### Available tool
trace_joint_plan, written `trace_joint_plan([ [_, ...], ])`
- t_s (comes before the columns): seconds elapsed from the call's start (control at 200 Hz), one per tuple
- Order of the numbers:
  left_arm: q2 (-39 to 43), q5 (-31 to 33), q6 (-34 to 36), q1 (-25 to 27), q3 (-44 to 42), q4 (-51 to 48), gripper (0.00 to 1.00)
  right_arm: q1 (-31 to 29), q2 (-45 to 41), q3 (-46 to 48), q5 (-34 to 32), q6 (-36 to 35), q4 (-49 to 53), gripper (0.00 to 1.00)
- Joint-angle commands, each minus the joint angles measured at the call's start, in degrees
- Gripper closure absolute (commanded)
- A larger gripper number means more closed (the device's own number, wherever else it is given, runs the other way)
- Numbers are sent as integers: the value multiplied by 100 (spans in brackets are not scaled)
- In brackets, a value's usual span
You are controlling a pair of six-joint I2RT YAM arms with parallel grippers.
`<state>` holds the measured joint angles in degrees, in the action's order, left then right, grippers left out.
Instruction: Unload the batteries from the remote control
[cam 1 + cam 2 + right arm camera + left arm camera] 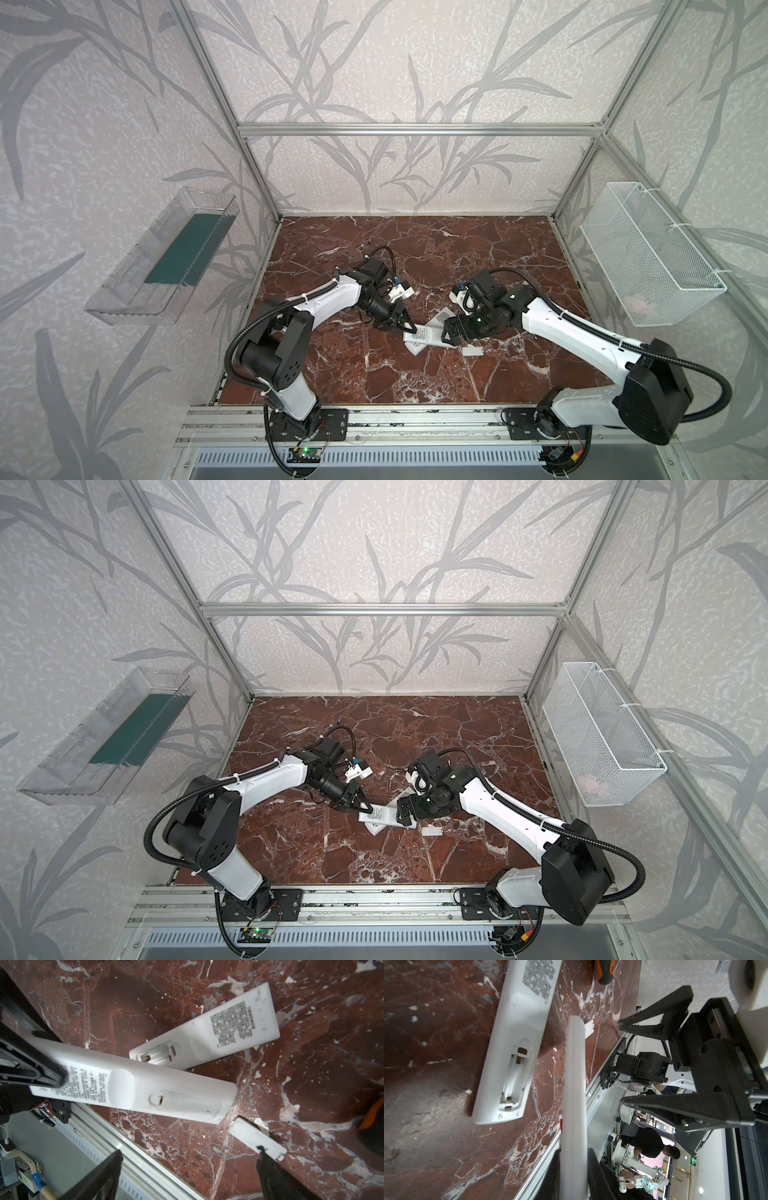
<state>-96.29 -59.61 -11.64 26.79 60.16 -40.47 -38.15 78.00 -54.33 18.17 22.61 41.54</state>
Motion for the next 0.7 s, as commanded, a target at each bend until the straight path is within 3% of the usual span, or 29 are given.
trace_joint_plan([
  [0.0, -101, 80, 162, 26, -44, -55, 100, -21, 172, 146, 158, 266, -451, 1],
  [0.41, -225, 436, 171, 20, -72, -131, 100, 0, 580, 631, 542, 748, -1417, 1],
  [0.695, -250, 424, 192, 24, -65, -160, 100, 281, 609, 876, 601, 903, -1810, 10],
])
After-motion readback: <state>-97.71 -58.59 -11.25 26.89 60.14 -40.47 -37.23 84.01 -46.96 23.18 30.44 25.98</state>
